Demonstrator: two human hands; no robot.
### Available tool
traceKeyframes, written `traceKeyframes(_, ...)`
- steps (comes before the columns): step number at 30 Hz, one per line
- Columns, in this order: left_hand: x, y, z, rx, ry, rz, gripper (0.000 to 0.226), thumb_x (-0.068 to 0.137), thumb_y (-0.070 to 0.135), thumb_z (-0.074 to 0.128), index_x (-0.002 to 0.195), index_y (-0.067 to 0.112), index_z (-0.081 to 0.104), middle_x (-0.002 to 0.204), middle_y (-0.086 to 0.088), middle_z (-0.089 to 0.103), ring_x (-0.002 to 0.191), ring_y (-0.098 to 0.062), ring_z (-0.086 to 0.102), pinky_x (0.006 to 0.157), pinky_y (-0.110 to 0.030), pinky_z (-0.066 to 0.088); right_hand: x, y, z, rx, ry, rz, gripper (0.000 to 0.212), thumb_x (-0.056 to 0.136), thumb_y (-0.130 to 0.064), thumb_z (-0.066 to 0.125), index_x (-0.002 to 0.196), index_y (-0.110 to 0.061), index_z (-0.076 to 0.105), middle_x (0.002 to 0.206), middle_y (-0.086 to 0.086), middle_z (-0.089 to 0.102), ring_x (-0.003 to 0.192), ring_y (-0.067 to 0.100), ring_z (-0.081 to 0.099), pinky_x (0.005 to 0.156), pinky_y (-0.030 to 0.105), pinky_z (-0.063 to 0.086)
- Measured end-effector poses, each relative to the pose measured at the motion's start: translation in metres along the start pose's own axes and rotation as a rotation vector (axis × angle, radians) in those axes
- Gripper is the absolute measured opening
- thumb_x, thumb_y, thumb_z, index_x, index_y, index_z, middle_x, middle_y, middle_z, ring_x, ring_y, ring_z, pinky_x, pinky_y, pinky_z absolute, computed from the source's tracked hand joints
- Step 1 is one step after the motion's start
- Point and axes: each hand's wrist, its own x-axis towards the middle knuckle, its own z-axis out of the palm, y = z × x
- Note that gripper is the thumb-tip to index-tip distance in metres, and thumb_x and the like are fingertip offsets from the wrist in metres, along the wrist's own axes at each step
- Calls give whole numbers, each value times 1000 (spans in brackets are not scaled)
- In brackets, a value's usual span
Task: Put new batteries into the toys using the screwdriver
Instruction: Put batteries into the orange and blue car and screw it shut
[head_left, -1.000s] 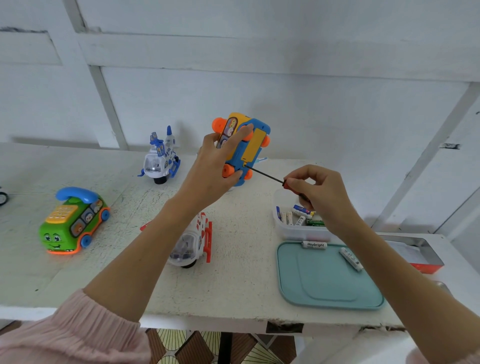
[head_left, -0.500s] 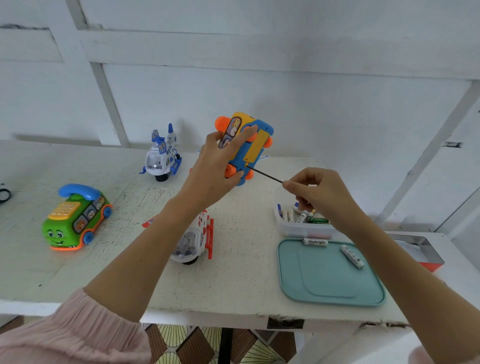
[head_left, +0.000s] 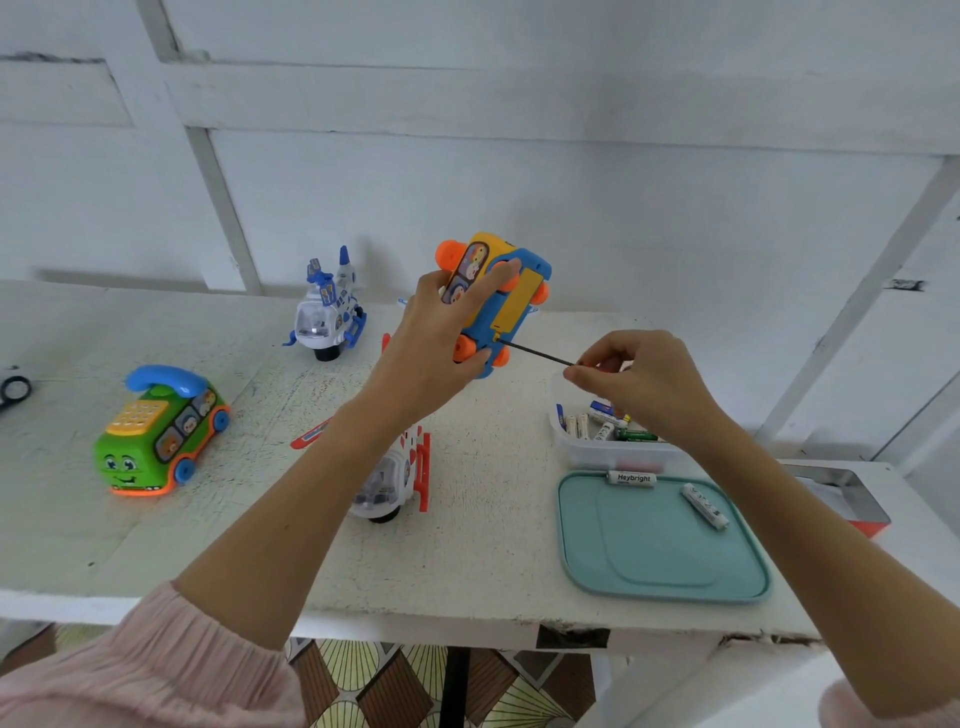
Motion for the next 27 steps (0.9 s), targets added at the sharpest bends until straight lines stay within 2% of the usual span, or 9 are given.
traceKeyframes(3,-2,2,2,3,1,-9,79,85,17,62,138,51,13,135,-17,31,110,-33,48,93,-45,48,-3,1,1,-94,6,-7,18,77,-33,72,86,-18,70,73,-3,67,68,12,63,73,33,52)
traceKeyframes(5,-4,6,4,-4,-4,-31,78,85,21,61,136,52,12,133,-18,32,110,-34,48,92,-45,48,-5,0,2,-215,6,-34,21,81,-39,66,91,-21,70,77,-7,66,77,12,61,69,27,46)
traceKeyframes(9,-10,8,12,-26,-18,-103,73,78,33,50,136,53,12,128,-17,35,105,-35,47,91,-48,47,-11,3,2,-193,12,-115,18,90,-27,56,95,-19,72,77,-8,65,70,7,53,67,27,44)
traceKeyframes(13,-15,7,23,-39,-53,-123,75,78,33,51,138,53,12,127,-17,35,105,-36,46,91,-48,47,-14,10,1,-142,0,-179,18,77,-15,71,95,-17,69,76,-11,57,64,2,49,70,33,47)
traceKeyframes(15,-18,6,27,-44,-65,-121,77,79,29,55,137,54,11,126,-18,35,104,-36,46,90,-48,46,-16,14,4,-161,-5,-178,24,74,-15,75,97,-19,67,75,-14,53,65,5,48,70,33,46)
traceKeyframes(18,-21,6,31,-52,-75,-122,78,80,29,55,138,58,11,124,-16,36,102,-34,47,90,-47,47,-20,18,9,-201,-14,-137,27,83,-28,66,109,-20,65,81,-11,60,72,10,54,75,32,47)
traceKeyframes(21,-25,9,35,-48,-86,-131,81,85,20,61,140,54,13,124,-15,35,101,-34,48,90,-43,47,-21,22,10,-226,-44,-108,22,90,-27,57,106,-20,69,81,-4,70,73,12,59,76,35,51)
traceKeyframes(24,-28,10,38,-68,-77,-140,81,84,15,63,137,51,13,118,-11,34,101,-31,46,87,-37,46,-23,22,7,-245,-71,-138,21,82,-25,67,102,-23,68,77,-10,63,72,10,53,73,33,49)
traceKeyframes(27,-28,11,40,-142,-66,-176,81,85,12,63,136,51,15,111,-4,30,97,-22,45,81,-16,39,-25,20,8,-312,-106,-176,24,77,-25,71,101,-22,66,82,-11,55,75,10,50,71,30,46)
